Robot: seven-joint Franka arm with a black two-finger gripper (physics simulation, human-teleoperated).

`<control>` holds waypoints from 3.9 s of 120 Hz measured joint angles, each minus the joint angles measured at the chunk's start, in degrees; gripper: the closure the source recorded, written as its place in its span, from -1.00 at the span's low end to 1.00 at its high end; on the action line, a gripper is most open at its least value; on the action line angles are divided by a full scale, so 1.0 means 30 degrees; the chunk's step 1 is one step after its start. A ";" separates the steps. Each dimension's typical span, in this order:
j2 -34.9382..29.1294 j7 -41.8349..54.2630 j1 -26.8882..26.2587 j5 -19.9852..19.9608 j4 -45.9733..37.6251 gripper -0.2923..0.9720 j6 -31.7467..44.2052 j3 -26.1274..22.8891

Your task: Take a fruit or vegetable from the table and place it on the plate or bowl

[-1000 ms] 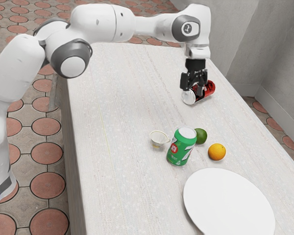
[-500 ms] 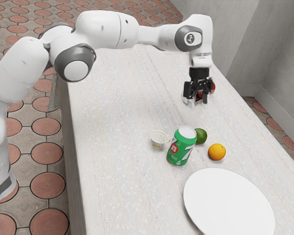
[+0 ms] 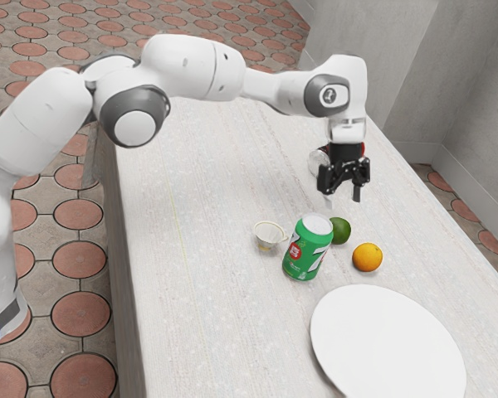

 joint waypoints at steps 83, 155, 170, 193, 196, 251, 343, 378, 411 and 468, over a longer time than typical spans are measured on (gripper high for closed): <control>0.0387 0.0157 -0.0856 0.0858 -0.0402 -0.54 0.0617 0.0055; 0.1501 -0.0084 -0.1099 0.1401 -0.0723 -0.61 0.1209 -0.0034; 0.1519 -0.0157 -0.1095 0.1390 -0.0642 -0.50 0.1697 -0.0037; 0.1478 -0.0379 -0.1069 0.1321 -0.0528 -0.26 0.2203 -0.0301; 0.1452 -0.0409 -0.1070 0.1317 -0.0527 -0.19 0.2244 -0.0323; -0.0945 -0.0800 -0.0397 0.1242 0.0489 0.32 0.2855 -0.0334; -0.0785 -0.1636 -0.5503 0.1910 -0.0328 0.34 0.3577 -0.3214; 0.0554 -0.2030 -0.6051 0.2244 -0.0403 0.34 0.4964 -0.3233; 0.0689 -0.2161 -0.6137 0.2655 -0.0356 -0.30 0.5503 -0.3230; -0.4231 -0.2269 -0.6070 0.6008 -0.0141 -0.53 -0.0744 -0.3214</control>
